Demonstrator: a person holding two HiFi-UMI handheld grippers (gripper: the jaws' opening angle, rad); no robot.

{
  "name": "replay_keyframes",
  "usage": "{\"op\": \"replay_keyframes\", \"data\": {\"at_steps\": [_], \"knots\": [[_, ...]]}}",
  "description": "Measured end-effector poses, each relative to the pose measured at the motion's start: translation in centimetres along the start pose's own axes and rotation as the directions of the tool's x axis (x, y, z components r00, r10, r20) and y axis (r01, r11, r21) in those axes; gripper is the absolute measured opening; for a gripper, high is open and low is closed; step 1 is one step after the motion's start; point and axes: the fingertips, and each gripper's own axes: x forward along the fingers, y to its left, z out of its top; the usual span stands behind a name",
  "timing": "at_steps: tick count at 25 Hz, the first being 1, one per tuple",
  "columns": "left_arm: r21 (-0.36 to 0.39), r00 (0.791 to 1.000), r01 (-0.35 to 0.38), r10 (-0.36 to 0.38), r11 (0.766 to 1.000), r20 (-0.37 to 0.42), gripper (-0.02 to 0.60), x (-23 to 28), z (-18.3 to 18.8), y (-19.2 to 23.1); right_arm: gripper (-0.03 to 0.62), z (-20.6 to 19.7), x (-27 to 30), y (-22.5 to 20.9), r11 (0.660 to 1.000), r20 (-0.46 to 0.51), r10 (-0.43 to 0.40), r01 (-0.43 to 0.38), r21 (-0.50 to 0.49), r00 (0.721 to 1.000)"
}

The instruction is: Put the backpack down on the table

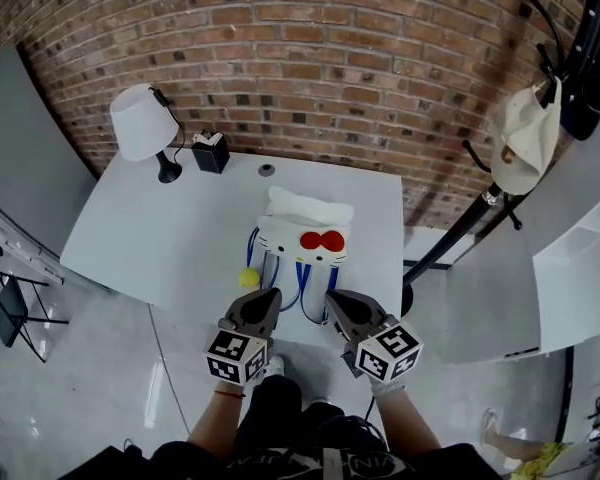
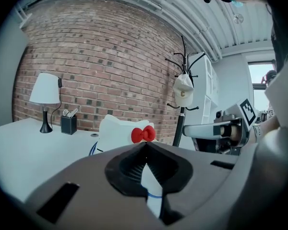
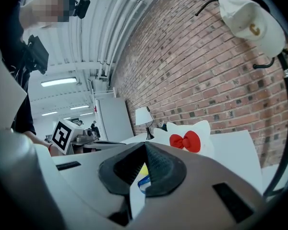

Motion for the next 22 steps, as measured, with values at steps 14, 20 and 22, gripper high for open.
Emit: {"op": "replay_keyframes", "data": {"at_steps": [14,20,22], "knots": [[-0.025,0.998,-0.054,0.055,0.998,0.023,0.006,-5.1,-2.2,-7.2,0.000,-2.6,-6.2,4.4,0.998,-0.031,0.060,-0.060,-0.009,0.998],[-0.017,0.996,-0.092,0.092,0.996,0.020,0.006,-7.3,-2.3,-8.3,-0.001,-3.2,-7.5,5.7,0.996,-0.026,0.089,-0.088,0.011,0.996],[-0.010,0.995,-0.099,0.099,0.995,0.021,0.006,-7.9,-2.1,-8.4,0.000,-2.9,-7.5,6.1,0.995,-0.011,0.099,-0.098,0.027,0.995]]}}
